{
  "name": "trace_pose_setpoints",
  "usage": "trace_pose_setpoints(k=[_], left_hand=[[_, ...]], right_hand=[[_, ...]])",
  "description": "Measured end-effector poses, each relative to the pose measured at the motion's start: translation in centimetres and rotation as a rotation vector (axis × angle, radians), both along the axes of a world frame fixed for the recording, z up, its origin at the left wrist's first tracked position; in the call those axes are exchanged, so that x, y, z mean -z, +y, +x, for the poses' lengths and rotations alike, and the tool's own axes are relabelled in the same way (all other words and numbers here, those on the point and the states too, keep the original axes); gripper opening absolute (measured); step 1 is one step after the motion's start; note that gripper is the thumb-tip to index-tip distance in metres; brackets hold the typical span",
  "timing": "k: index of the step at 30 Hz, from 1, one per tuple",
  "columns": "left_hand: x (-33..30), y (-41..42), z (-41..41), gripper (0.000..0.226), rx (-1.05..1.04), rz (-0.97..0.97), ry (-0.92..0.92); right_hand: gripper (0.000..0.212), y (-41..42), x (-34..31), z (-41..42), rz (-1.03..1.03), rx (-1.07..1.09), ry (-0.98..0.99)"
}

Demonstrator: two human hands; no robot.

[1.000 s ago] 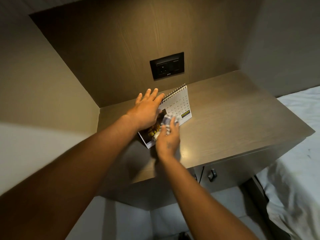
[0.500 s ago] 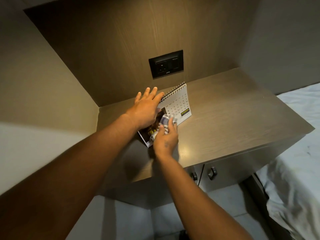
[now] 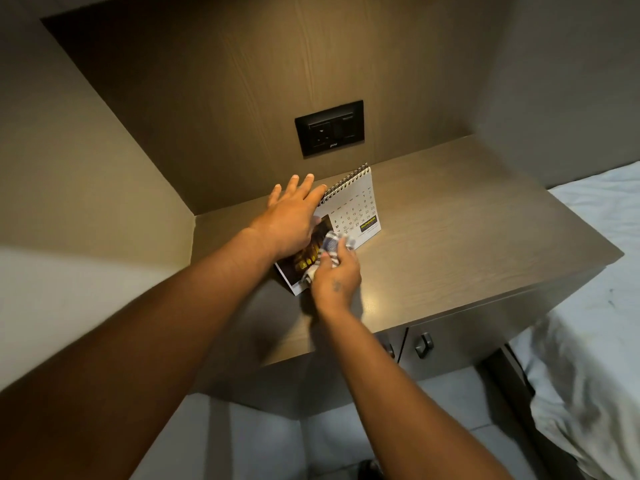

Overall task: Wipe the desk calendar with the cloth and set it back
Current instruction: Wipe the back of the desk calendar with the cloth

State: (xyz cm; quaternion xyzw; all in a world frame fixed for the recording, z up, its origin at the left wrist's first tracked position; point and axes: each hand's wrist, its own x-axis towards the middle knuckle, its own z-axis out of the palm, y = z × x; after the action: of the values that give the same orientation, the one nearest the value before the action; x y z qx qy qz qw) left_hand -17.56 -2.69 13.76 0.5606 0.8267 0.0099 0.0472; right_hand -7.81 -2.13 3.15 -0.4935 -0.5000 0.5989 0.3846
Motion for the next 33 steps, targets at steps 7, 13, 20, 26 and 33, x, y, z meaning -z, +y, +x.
trace_pose_setpoints(k=[7, 13, 20, 26, 33], left_hand=[[-0.1, 0.0, 0.1, 0.067, -0.003, -0.004, 0.003], [-0.1, 0.0, 0.1, 0.067, -0.018, -0.002, -0.002], [0.0, 0.0, 0.1, 0.066, -0.005, 0.0, 0.008], [-0.2, -0.2, 0.4, 0.067, -0.014, -0.01, 0.0], [0.0, -0.1, 0.4, 0.067, -0.021, -0.008, 0.003]], right_hand=[[0.04, 4.4, -0.4, 0.6, -0.04, 0.015, -0.07], [0.043, 8.3, -1.2, 1.6, 0.017, 0.101, -0.128], [0.037, 3.0, 0.5, 1.5, 0.141, -0.041, -0.145], [0.034, 5.1, -0.2, 1.9, 0.089, -0.007, -0.117], [0.03, 7.3, -0.9, 1.8, 0.055, 0.0, -0.212]])
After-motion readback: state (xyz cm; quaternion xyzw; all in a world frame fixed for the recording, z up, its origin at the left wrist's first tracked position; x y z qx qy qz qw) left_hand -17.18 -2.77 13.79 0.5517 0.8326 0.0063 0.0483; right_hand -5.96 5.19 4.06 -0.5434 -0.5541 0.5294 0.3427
